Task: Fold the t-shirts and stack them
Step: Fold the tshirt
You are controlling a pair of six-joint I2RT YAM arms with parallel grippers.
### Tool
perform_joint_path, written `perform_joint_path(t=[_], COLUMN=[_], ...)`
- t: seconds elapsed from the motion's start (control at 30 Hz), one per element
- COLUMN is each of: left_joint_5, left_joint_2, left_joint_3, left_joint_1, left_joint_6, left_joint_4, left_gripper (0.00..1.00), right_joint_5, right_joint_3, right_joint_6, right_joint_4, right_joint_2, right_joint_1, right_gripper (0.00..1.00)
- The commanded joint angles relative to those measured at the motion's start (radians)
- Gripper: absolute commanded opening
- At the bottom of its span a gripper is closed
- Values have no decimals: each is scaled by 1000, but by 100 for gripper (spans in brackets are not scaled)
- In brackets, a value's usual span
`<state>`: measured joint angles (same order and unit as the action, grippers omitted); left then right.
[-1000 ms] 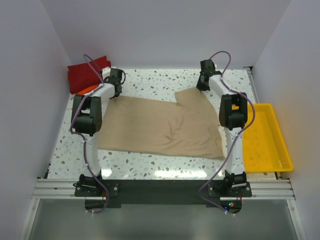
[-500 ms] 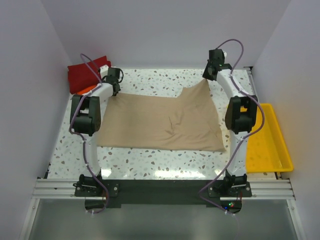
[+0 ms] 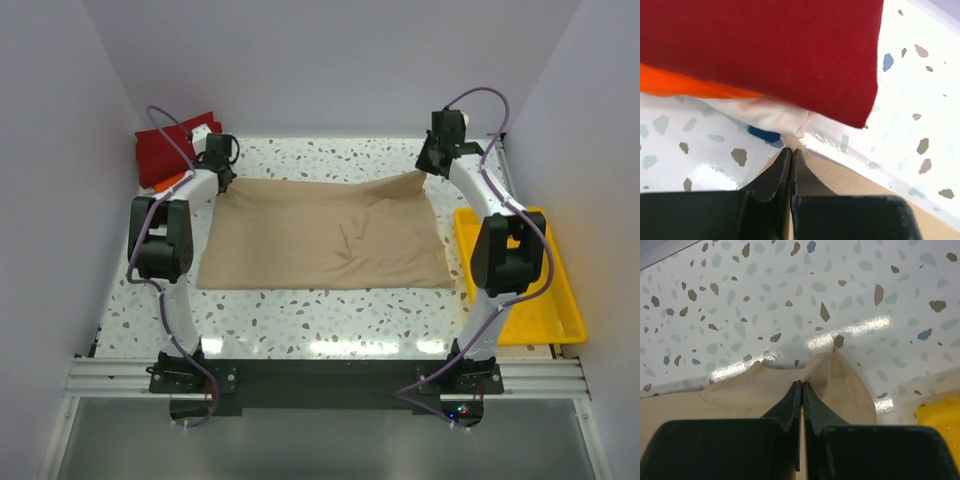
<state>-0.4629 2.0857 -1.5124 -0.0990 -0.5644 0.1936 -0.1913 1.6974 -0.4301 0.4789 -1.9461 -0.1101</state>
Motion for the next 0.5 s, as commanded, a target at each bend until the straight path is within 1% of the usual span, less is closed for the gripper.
perform_joint_path(t=[0.0,0.33,0.47], left_joint_5=[-10,-10,-13], left_joint_2=[-116,-257,-332], left_joint_3=[44,233,316], left_joint_1=[12,25,30], left_joint_6=[-15,-92,-137], left_joint_4=[-86,-72,-71], left_gripper=[0,0,0], right_joint_5=[-14,-14,24], right_joint_3=[-80,-376,-507], right_joint_6=[-19,-87,-146], right_joint_4=[-45,-42,-51], right_joint_2=[143,386,476], right_joint_1=[4,4,6], right_gripper=[0,0,0])
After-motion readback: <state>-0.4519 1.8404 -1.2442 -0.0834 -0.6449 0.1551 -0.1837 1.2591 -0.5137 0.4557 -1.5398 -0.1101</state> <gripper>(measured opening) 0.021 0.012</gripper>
